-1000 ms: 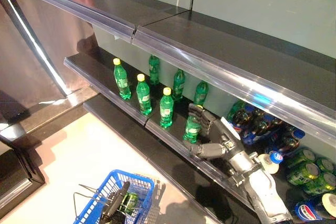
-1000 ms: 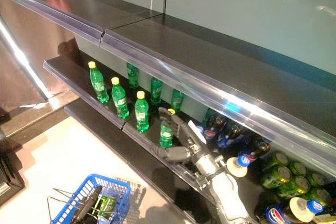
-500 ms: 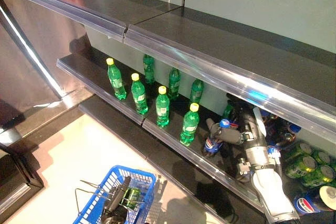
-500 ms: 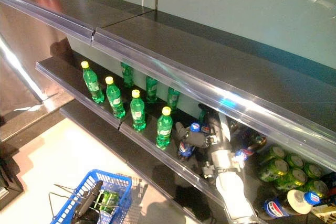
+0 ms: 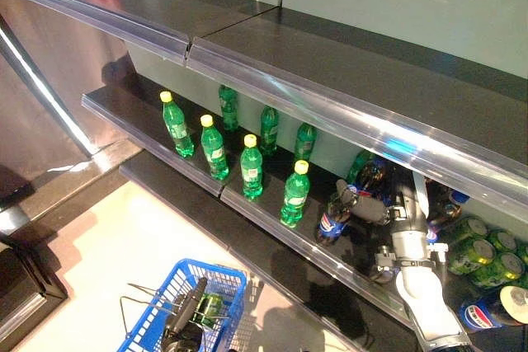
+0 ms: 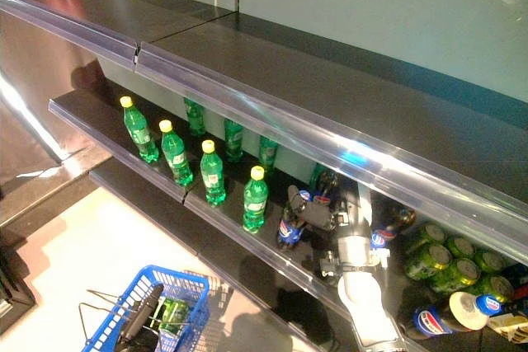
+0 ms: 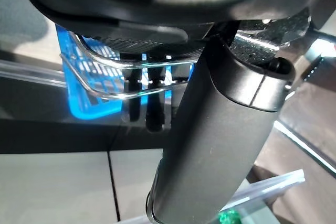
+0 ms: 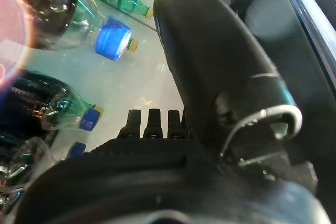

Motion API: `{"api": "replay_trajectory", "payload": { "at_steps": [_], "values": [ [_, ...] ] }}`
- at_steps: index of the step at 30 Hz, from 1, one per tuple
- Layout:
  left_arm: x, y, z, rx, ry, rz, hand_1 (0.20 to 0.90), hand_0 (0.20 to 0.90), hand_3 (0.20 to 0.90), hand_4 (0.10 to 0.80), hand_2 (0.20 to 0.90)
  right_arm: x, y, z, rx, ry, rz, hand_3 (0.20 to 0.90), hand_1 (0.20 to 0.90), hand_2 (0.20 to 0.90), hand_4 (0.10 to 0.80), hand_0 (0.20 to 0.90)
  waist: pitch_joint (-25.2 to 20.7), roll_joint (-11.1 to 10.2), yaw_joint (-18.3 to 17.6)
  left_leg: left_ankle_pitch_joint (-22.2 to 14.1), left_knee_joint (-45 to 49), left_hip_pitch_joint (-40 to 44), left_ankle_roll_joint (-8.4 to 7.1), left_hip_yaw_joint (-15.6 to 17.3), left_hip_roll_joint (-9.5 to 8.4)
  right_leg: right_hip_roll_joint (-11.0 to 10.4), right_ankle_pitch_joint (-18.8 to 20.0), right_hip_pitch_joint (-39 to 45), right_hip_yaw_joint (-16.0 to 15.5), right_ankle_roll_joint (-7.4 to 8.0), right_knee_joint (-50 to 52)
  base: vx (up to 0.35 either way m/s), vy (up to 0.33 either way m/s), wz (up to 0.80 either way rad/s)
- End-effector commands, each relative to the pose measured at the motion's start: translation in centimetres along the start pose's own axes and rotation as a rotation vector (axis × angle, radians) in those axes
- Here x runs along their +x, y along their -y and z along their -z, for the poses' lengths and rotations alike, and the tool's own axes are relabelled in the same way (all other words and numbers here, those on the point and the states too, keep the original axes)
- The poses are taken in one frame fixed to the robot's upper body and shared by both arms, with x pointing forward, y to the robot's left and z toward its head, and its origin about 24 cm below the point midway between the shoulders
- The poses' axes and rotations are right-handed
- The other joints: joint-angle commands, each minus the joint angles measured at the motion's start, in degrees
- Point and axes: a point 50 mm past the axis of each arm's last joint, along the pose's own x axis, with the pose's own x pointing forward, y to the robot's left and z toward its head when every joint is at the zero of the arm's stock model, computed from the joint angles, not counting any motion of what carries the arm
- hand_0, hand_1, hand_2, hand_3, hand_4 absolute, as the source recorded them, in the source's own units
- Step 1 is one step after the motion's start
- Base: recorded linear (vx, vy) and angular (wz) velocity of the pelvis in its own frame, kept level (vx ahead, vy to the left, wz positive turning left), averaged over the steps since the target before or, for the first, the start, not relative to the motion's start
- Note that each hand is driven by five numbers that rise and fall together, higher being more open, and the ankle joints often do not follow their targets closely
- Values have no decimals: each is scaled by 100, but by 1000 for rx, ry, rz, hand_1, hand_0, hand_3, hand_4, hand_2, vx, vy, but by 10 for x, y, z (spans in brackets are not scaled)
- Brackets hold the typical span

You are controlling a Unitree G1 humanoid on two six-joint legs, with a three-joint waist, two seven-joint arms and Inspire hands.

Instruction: Pick up the drink and place into the basket.

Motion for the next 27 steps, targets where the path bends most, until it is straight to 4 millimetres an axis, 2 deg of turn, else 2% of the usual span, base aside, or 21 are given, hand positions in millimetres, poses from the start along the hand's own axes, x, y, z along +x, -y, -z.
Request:
{"api": "replay_trajectory", "payload": {
  "at_steps": [1,9,16,21,27],
  "values": [
    [21,70,-54,66,257,328,300,300,200,100,300,14,12,-25,59,156,70,900,900,900,800,900,-426,-25,41,-33,193,14,-162,236,348,-821,643,-264,-390,486,159,0,0,0],
    [21,68,-52,69,251,316,300,300,200,100,300,7,6,-8,112,53,96,900,900,900,800,900,-403,-23,68,-16,156,12,-154,205,345,-838,656,-258,-416,493,151,0,0,0],
    [19,66,-50,78,241,313,300,300,200,100,300,6,4,-6,128,35,108,900,900,900,800,900,-365,-16,89,-17,157,6,-147,180,337,-859,667,-267,-433,502,161,18,4,0],
    [18,61,-49,82,234,309,300,300,200,100,300,4,7,-4,33,40,183,900,900,900,800,900,-349,-8,113,-19,155,-9,-142,174,331,-884,671,-276,-455,520,169,41,6,0],
    [17,57,-48,87,228,301,300,300,200,100,300,3,12,0,22,10,250,900,900,900,800,900,-325,12,138,-19,156,-25,-134,166,328,-915,669,-289,-463,539,191,46,13,0]
  ]
}}
